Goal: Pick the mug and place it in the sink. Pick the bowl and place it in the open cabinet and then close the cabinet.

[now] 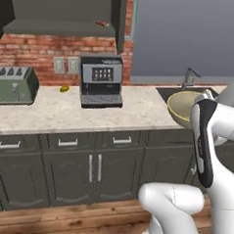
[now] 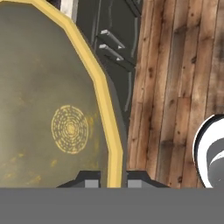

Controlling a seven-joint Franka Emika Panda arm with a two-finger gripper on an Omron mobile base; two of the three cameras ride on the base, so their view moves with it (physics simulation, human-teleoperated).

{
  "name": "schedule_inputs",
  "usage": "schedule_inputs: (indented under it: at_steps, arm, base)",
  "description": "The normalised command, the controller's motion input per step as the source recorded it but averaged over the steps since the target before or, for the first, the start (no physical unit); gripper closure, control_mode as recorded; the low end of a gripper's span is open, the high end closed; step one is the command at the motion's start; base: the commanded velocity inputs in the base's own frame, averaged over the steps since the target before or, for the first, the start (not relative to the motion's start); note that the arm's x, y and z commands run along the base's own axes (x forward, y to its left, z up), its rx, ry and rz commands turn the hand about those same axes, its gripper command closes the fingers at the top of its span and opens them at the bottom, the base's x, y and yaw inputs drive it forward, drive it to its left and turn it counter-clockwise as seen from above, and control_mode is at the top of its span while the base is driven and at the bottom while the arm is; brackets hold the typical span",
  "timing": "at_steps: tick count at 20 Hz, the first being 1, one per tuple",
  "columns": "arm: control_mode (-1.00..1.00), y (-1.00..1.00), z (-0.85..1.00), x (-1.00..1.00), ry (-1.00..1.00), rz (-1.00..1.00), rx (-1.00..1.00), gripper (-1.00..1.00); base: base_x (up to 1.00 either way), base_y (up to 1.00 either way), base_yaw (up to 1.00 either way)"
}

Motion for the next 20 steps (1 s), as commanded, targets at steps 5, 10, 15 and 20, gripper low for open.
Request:
schedule_inputs:
  at_steps: [5, 10, 15, 20]
  arm:
    - [1.00, 0.00, 0.00, 0.00, 0.00, 0.00, 0.00, 1.00]
    - [1.00, 0.00, 0.00, 0.00, 0.00, 0.00, 0.00, 1.00]
    - [1.00, 0.00, 0.00, 0.00, 0.00, 0.00, 0.00, 1.00]
    - [1.00, 0.00, 0.00, 0.00, 0.00, 0.00, 0.00, 1.00]
  base:
    - [0.10, 1.00, -0.21]
    - [0.21, 1.00, -0.22]
    - [0.44, 0.85, -0.07]
    - [0.99, 0.46, 0.00]
